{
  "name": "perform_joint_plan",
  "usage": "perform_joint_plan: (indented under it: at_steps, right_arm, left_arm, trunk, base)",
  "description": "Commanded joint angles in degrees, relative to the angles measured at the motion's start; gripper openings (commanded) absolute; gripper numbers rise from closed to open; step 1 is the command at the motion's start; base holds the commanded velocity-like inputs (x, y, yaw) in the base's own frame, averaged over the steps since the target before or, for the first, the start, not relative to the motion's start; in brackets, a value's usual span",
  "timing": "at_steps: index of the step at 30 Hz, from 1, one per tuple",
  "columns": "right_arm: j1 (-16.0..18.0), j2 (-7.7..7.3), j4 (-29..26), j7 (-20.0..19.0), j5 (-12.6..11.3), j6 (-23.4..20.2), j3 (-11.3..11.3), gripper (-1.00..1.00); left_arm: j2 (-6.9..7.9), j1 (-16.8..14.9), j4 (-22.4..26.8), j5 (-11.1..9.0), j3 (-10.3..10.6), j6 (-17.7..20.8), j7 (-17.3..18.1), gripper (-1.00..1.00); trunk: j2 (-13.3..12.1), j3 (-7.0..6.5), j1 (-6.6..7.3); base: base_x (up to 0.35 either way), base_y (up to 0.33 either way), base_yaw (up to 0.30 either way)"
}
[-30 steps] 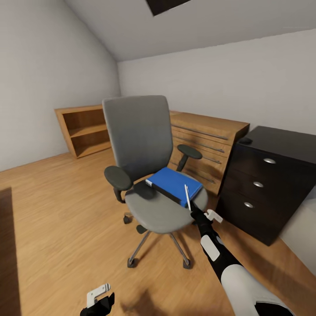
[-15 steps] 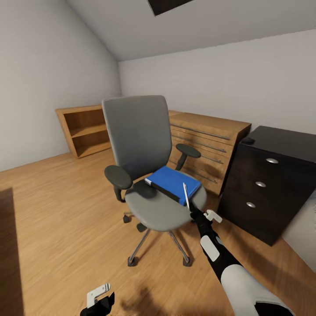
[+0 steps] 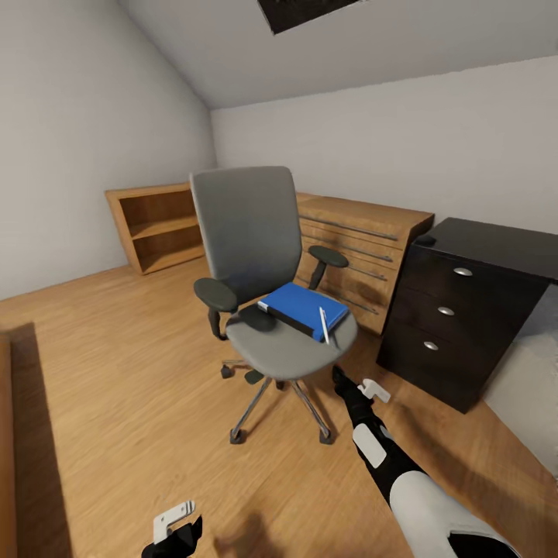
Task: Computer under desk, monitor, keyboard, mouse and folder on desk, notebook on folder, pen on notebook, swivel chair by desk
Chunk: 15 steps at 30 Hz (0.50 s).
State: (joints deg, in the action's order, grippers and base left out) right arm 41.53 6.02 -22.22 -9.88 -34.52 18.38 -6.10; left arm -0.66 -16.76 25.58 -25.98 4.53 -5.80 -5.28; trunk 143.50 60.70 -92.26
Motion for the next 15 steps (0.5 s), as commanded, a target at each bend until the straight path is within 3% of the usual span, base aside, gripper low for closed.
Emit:
perform_joint_plan:
  at_steps: [1, 10, 15]
  right_arm:
    - [0.04, 0.04, 0.07, -0.57, -0.6, 0.08, -0.28, 1.0]
    - [0.04, 0.04, 0.08, -0.57, -0.61, 0.08, -0.24, 1.0]
    - [0.04, 0.04, 0.08, -0.57, -0.56, 0.08, -0.23, 1.0]
  left_arm:
    - [0.05, -0.03, 0.0, -0.48, 0.48, -0.26, -0.41, 1.0]
    - [0.05, -0.03, 0.0, -0.48, 0.48, -0.26, -0.37, 1.0]
    - [0.05, -0.03, 0.0, -0.48, 0.48, -0.26, -0.35, 1.0]
  trunk:
    - [0.02, 0.05, 0.04]
    - [0.02, 0.05, 0.04]
    - [0.02, 0.05, 0.04]
  base:
    - [-0.258, 0.0, 0.0]
    - [-0.098, 0.003, 0.0]
    - [-0.116, 0.104, 0.0]
